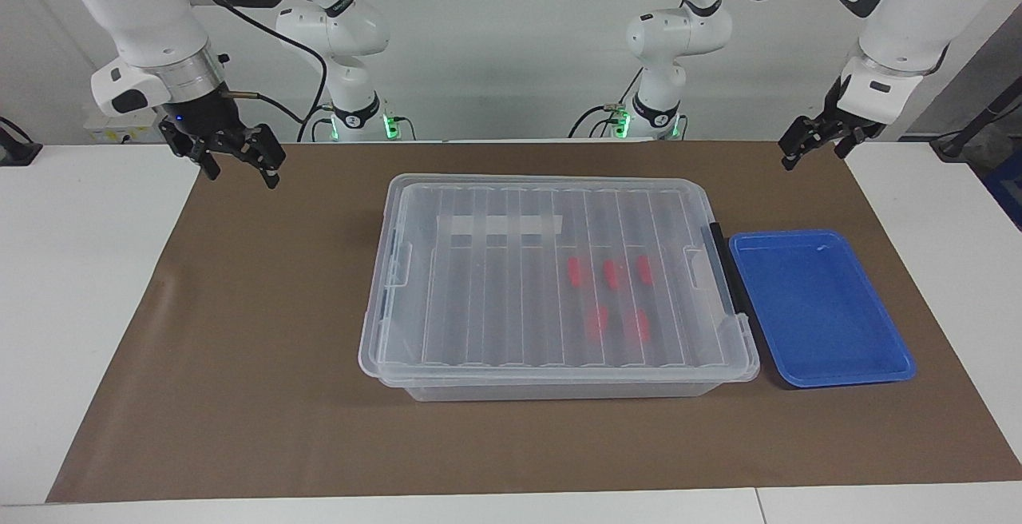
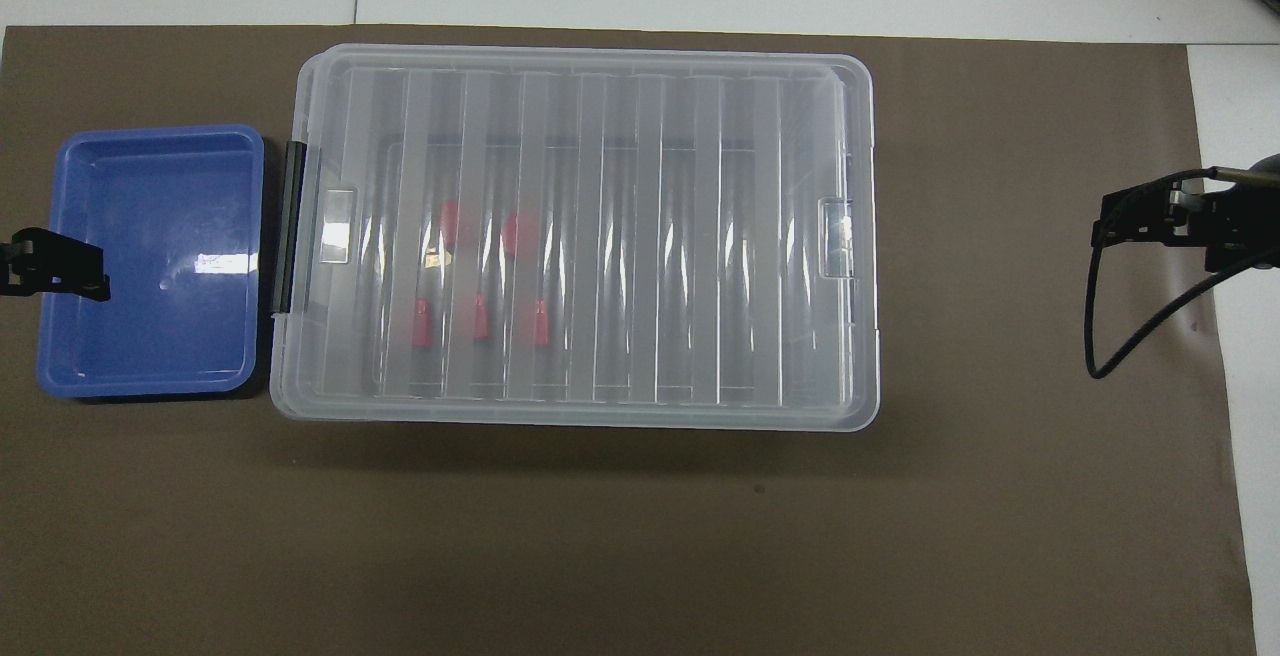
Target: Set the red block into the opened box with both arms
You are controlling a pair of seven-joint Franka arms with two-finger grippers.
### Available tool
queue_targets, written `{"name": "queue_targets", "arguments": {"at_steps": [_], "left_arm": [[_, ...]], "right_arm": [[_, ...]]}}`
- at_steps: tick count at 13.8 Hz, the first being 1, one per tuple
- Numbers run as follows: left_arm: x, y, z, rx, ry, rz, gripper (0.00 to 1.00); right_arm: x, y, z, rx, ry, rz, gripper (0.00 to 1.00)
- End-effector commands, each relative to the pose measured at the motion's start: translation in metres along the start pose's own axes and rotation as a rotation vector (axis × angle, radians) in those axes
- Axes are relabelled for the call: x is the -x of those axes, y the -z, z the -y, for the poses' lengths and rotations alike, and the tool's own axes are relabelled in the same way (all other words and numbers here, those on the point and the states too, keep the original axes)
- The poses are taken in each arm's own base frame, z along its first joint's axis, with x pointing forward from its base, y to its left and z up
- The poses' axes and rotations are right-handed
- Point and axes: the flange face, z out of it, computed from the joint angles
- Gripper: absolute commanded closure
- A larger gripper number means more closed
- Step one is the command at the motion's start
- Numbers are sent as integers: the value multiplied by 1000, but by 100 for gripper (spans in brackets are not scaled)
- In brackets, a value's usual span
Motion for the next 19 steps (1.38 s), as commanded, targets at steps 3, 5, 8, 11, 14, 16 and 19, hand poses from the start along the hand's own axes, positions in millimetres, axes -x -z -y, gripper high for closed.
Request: {"name": "queue_targets", "arguments": {"at_steps": [3,5,8,11,14,16,19], "left_arm": [[5,1,3,9,-3,11,0],[5,1,4,10,-2,11,0],[5,1,3,9,-2,11,0],[5,1,3,9,-2,11,0],[5,1,3,9,-3,11,0],[5,1,3,9,-3,11,0],[5,1,3,9,-2,11,0]], "right_arm": [[13,9,-2,4,22,33,0],[16,8,3,8,33,49,0],[18,8,5,12,33,52,0],[18,7,12,54,70,31,0],[19,7,16,58,73,30,0],[19,7,16,48,72,26,0],[19,6,16,43,81,35,0]]}}
